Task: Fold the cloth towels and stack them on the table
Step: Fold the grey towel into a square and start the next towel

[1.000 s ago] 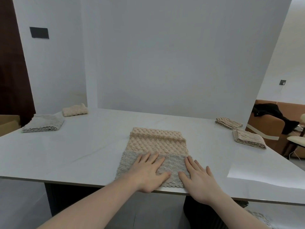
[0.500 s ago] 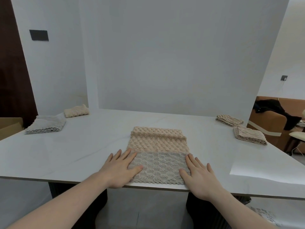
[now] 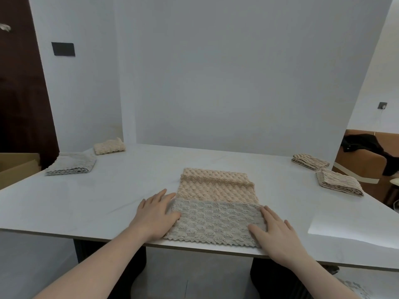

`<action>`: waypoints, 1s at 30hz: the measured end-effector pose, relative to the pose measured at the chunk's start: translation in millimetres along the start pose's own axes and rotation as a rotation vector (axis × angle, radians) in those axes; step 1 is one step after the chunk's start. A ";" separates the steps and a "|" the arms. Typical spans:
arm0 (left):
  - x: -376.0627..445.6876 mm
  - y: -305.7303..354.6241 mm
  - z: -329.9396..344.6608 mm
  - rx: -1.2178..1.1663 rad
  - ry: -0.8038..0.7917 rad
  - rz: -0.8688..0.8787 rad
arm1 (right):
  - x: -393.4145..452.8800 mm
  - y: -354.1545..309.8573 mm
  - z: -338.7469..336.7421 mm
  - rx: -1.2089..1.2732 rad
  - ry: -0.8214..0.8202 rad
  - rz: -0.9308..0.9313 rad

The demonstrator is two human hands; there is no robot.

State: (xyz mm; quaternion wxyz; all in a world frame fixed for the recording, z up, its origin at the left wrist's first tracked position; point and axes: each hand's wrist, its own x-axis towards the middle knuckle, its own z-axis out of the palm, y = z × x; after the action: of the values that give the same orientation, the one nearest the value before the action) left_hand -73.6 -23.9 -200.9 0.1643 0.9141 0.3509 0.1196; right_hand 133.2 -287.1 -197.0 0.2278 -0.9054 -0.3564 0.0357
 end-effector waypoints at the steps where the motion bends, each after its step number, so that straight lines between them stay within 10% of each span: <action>1: 0.3 -0.3 0.4 -0.009 0.003 0.008 | 3.3 -0.2 -0.9 0.040 0.017 0.040; 14: -4.3 3.2 -3.5 -0.080 0.049 0.025 | 36.4 -0.8 -13.8 0.204 0.071 0.382; 30: -8.4 3.0 -4.7 -0.114 0.077 0.038 | 32.0 -19.9 -45.7 0.470 0.162 0.305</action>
State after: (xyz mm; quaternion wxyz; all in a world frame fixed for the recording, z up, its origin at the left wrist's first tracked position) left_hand -79.4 -30.7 -196.2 0.1999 0.9046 0.3320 0.1776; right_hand 154.8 -270.8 -144.4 0.4512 -0.8709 -0.1785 0.0787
